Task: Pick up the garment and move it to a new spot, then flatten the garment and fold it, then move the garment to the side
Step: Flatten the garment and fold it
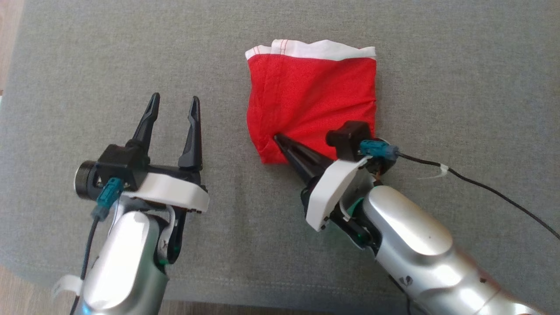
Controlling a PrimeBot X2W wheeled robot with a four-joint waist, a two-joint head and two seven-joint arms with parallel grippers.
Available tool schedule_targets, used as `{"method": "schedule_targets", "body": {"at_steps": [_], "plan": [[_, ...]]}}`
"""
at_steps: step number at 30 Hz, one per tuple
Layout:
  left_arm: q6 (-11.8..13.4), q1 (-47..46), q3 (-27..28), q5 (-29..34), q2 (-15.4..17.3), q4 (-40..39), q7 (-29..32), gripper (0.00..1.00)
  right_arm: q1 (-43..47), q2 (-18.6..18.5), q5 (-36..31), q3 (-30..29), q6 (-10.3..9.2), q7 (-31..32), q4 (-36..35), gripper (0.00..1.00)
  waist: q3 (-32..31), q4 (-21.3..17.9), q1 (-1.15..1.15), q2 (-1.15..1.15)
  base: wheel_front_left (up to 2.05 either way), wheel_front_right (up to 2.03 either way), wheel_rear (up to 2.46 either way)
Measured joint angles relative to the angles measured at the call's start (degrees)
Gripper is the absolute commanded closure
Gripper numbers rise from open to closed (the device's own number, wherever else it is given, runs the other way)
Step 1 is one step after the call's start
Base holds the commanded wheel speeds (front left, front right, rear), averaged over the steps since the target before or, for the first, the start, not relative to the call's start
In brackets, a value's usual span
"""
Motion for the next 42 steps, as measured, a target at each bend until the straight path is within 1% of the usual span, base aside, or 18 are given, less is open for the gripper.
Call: {"method": "schedule_targets", "body": {"at_steps": [6,10,17,19,23,26,27,28,29,30,34,35,39,40,42], "plan": [[0.0,-0.1,0.0,0.0,0.0,0.2,0.0,0.0,-1.4,-0.1,2.1,4.3,0.0,-0.4,1.5,1.0,0.0,0.1,0.0,0.0,0.0,0.0,0.0],[0.0,-0.4,0.0,0.0,-0.1,0.3,0.0,0.0,-2.6,-0.1,3.2,6.1,0.0,-0.8,2.6,1.0,0.2,0.1,0.0,0.0,0.0,0.0,0.0],[0.0,-0.9,0.0,-0.1,-0.2,0.7,0.0,0.0,-4.3,-0.1,3.6,10.0,0.0,-1.2,4.9,1.0,-0.2,0.1,0.0,0.0,0.0,0.0,0.0],[0.0,-0.8,0.0,-0.6,-0.2,0.9,0.0,0.0,-4.2,-0.1,3.5,10.6,0.0,-2.2,4.9,1.0,-0.8,0.0,0.0,0.0,0.0,0.0,0.0],[0.0,-0.5,0.1,-0.6,-0.1,1.3,0.0,0.0,-3.7,-0.3,2.4,9.7,0.0,-5.6,1.7,1.0,-2.4,-0.5,0.0,0.0,0.0,0.0,0.0],[0.1,0.3,0.3,-0.6,0.1,1.3,0.0,0.0,-1.4,-1.5,1.3,5.6,0.0,-7.8,-3.4,1.0,-3.6,-1.4,0.0,0.0,0.0,0.0,0.0],[0.1,0.9,0.3,-0.6,0.2,1.3,0.0,0.0,-0.2,-2.3,0.7,3.6,0.0,-8.2,-4.9,0.93,-4.1,-1.7,0.0,0.0,0.0,0.0,0.0],[0.2,1.5,0.4,-0.6,0.3,1.3,0.0,0.0,1.3,-3.1,-0.1,1.0,0.0,-8.5,-6.4,0.68,-4.4,-2.1,0.0,0.0,0.0,0.0,0.0],[0.4,2.1,0.4,-0.6,0.5,1.3,0.0,0.0,2.9,-3.9,-0.9,-2.2,0.0,-9.1,-7.9,0.39,-4.8,-2.4,0.0,0.0,0.0,0.0,0.0],[0.6,2.6,0.4,-0.6,0.6,1.2,0.0,0.0,4.6,-4.5,-2.0,-5.7,0.0,-9.5,-9.3,0.0,-5.2,-2.8,0.0,0.0,0.0,0.0,0.0],[0.7,3.4,0.6,-0.6,1.5,0.4,0.0,0.0,11.4,-5.2,-6.8,-20.0,0.0,-10.2,-15.4,0.0,-6.4,-4.1,0.0,0.0,0.0,0.0,0.0],[0.7,3.4,0.6,-0.6,1.5,0.4,0.0,0.0,11.4,-5.2,-6.8,-20.0,0.0,-10.2,-15.4,0.0,-6.4,-4.1,0.0,0.0,0.0,0.0,0.0],[1.2,4.2,1.0,-0.6,2.0,0.1,0.0,0.0,17.9,-4.6,-11.6,-31.8,0.0,-8.7,-21.1,0.0,-7.8,-4.9,0.0,0.0,0.0,0.0,0.0],[1.2,4.7,1.4,-1.2,2.3,-0.3,0.1,0.0,21.1,-3.7,-13.3,-36.1,0.0,-7.3,-23.8,0.0,-8.6,-5.1,0.0,0.0,0.0,0.0,0.0],[1.5,5.6,1.7,-1.2,2.8,-0.6,0.1,0.0,23.9,-3.1,-14.7,-39.2,0.0,-6.1,-26.4,0.0,-9.4,-5.4,0.0,0.0,0.0,0.0,0.0]]}}
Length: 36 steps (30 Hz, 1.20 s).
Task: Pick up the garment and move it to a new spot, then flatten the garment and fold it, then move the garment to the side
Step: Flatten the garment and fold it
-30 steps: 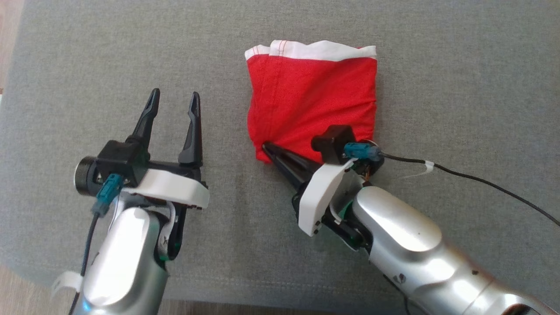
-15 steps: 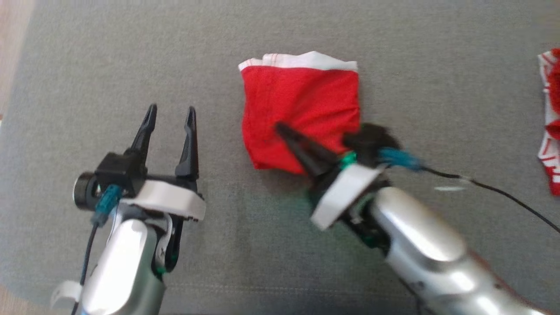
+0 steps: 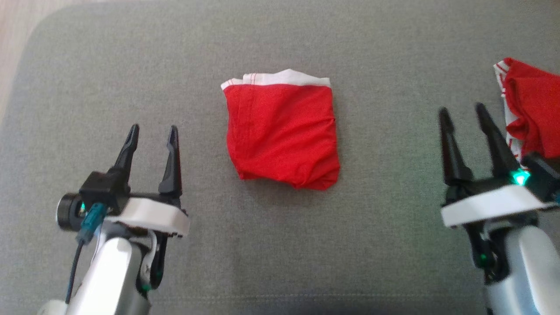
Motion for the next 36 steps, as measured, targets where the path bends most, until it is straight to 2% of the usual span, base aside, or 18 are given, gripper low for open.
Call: {"method": "schedule_targets", "body": {"at_steps": [4,15,24,36], "plan": [[0.1,2.3,0.1,-0.4,1.0,-0.5,0.6,0.0,4.5,1.4,-1.4,-3.9,0.0,2.4,-4.0,0.0,-1.9,-0.4,0.0,0.0,0.0,0.0,0.0],[0.7,7.3,-0.4,-0.6,2.2,-1.8,2.7,0.0,13.1,3.3,-3.4,-6.4,0.0,7.0,-9.6,0.0,-6.9,-1.2,0.0,0.0,0.0,0.0,0.0],[1.6,9.6,-1.4,-0.6,2.7,-2.8,3.8,0.0,15.1,4.3,-4.0,-6.6,0.0,9.1,-11.2,0.0,-9.6,-1.3,0.0,0.0,0.0,0.0,0.0],[2.3,10.2,-1.6,-0.6,3.1,-3.6,4.3,0.0,15.6,4.6,-4.5,-6.8,0.0,10.5,-11.9,0.0,-9.4,-1.5,0.0,0.0,0.0,0.0,0.0]]}}
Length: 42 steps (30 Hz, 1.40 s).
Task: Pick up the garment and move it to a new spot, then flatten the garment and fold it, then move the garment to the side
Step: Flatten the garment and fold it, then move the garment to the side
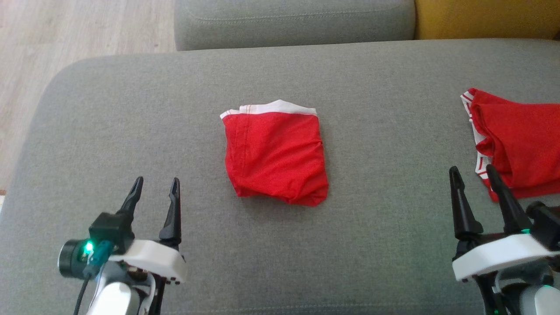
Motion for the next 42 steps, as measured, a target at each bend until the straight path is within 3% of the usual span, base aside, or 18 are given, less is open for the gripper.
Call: {"method": "schedule_targets", "body": {"at_steps": [18,25,30,42], "plan": [[0.9,-0.1,-0.1,0.0,0.6,-0.1,-0.1,0.0,0.0,0.1,-0.4,-0.2,0.0,0.1,0.0,0.0,1.0,-0.2,0.0,0.0,0.0,0.0,0.0],[0.9,-3.7,-0.5,0.0,0.6,-1.3,-0.6,0.0,-1.4,0.1,-0.9,-0.5,0.0,1.1,1.1,0.0,4.5,1.0,0.0,0.0,0.0,0.0,0.0],[0.3,-9.0,-1.6,0.1,-0.2,-1.6,-1.6,0.0,-7.3,-0.1,-1.3,2.0,0.0,1.3,5.7,0.0,8.4,2.6,0.0,0.0,0.0,0.0,0.0],[-1.2,-15.6,-2.6,0.4,-3.8,0.8,-4.4,0.0,-22.7,-0.4,0.4,14.2,0.0,-0.8,26.2,0.0,16.2,8.6,0.02,0.0,0.0,0.0,0.0]]}}
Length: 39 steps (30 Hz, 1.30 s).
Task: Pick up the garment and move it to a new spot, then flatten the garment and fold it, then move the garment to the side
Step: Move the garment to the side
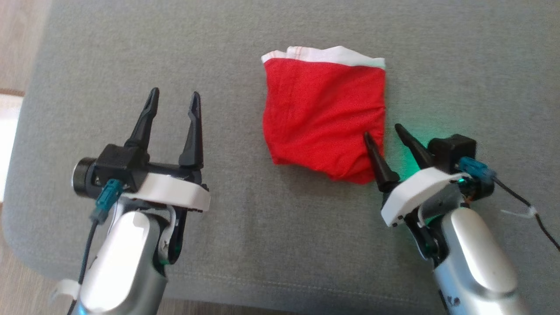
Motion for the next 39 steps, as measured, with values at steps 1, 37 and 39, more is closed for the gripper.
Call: {"method": "schedule_targets", "body": {"at_steps": [1,37,39], "plan": [[0.0,-0.1,0.0,0.0,-0.3,0.0,0.0,0.0,-1.0,0.0,-0.2,0.5,0.0,0.1,1.8,0.0,0.4,0.4,0.0,0.0,0.0,0.0,0.0],[-2.0,-1.0,0.7,4.5,1.6,-3.4,1.1,0.0,-2.9,-10.1,-1.6,1.6,0.0,6.4,0.5,1.0,1.5,-19.5,-0.01,0.0,0.0,0.0,0.0],[-2.0,-1.5,0.5,4.6,1.7,-4.0,1.4,0.0,-4.9,-11.1,-1.5,1.2,0.0,6.4,0.3,1.0,2.4,-20.7,-0.02,0.0,0.0,0.0,0.0]]}}
